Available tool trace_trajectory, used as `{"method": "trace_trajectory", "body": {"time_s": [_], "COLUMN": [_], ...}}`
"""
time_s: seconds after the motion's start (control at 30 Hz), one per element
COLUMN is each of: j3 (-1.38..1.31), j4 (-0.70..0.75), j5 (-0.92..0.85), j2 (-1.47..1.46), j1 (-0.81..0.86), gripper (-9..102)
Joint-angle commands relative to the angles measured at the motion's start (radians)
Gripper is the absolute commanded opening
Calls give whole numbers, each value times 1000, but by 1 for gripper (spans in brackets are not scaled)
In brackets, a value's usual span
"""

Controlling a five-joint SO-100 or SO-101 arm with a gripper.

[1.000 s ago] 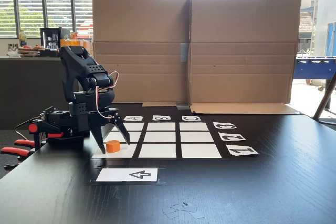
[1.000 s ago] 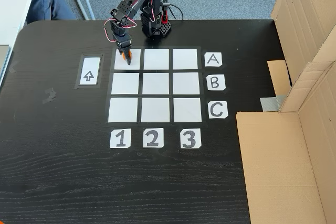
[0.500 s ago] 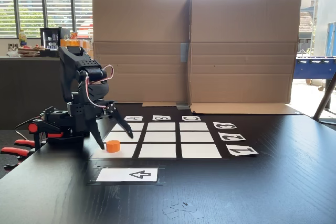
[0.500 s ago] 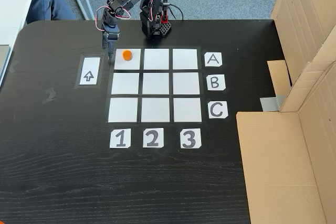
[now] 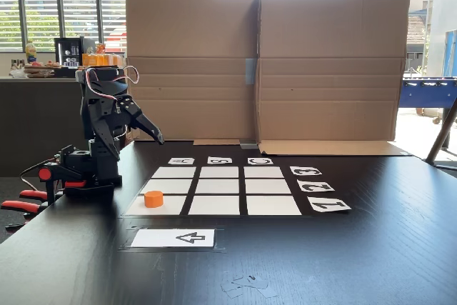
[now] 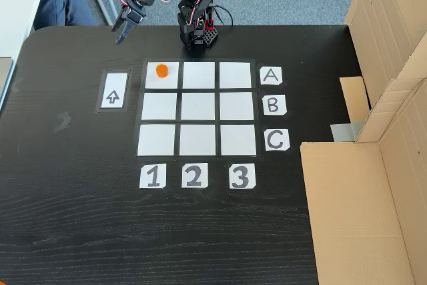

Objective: Pick up the round, orange token and place it in the grid on square A1.

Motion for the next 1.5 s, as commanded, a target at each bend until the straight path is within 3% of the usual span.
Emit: {"method": "trace_trajectory", "body": {"time_s": [0.0, 0.33, 0.77, 1.17, 1.47], "j3": [-14, 51, 405, 695, 834], "j4": [6, 18, 54, 25, 54], "j5": [8, 8, 6, -5, -114], "j2": [118, 341, 689, 804, 851], "j1": [51, 199, 385, 492, 505], "gripper": [36, 36, 36, 28, 15]}}
